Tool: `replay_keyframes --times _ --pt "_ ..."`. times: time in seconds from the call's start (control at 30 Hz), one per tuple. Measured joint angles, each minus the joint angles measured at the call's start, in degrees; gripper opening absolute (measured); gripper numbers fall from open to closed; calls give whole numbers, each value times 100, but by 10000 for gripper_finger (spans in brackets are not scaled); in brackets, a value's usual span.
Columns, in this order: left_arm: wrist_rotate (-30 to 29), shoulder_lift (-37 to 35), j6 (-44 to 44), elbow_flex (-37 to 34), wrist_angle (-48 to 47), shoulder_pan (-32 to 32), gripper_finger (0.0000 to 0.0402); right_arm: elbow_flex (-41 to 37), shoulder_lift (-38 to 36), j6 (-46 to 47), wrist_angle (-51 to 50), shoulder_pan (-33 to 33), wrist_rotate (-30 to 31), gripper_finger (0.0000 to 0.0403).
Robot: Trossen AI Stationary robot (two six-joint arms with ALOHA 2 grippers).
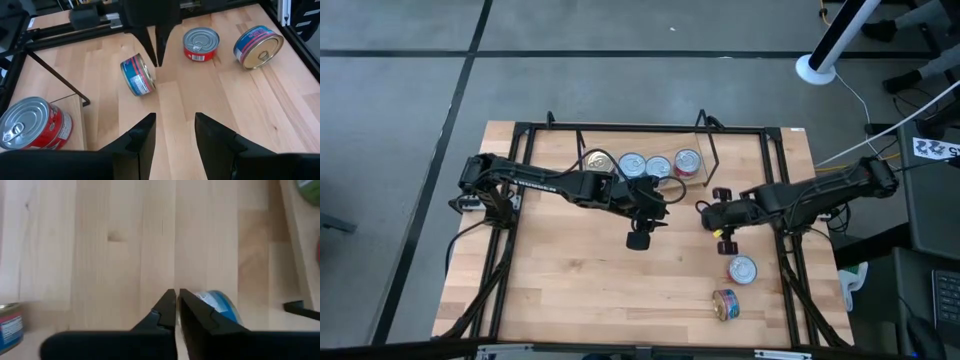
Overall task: Stack canned seafood by type on shelf
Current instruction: Stack the blue and pink tuna can on top of the other blue tuna cans on the shelf
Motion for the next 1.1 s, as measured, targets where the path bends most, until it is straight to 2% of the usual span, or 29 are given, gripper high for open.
replay_keyframes --times 0.17,0.37,0.5,0.6,0.77,0.83,0.97,1.1 --pt "0 -2 -17 0 -1 0 131 142 -2 -28 -65 -104 7 72" --pt "0 -2 -22 0 0 0 131 142 54 -63 -211 -362 250 180" --pt "0 -2 -20 0 -4 0 131 145 138 -47 -286 -547 930 251" --pt "0 -2 -24 0 -13 0 131 142 214 -175 -338 -781 820 287" --pt "0 -4 -31 0 -56 0 131 143 250 -825 -528 -1144 -280 313" --pt "0 -4 -31 0 -57 0 131 142 251 -1191 -707 -1250 -522 314" --pt "0 -4 -33 0 -63 0 131 142 248 -1773 -932 -1419 -607 311" --pt "0 -4 -33 0 -63 2 131 142 248 -1843 -961 -1629 -607 308"
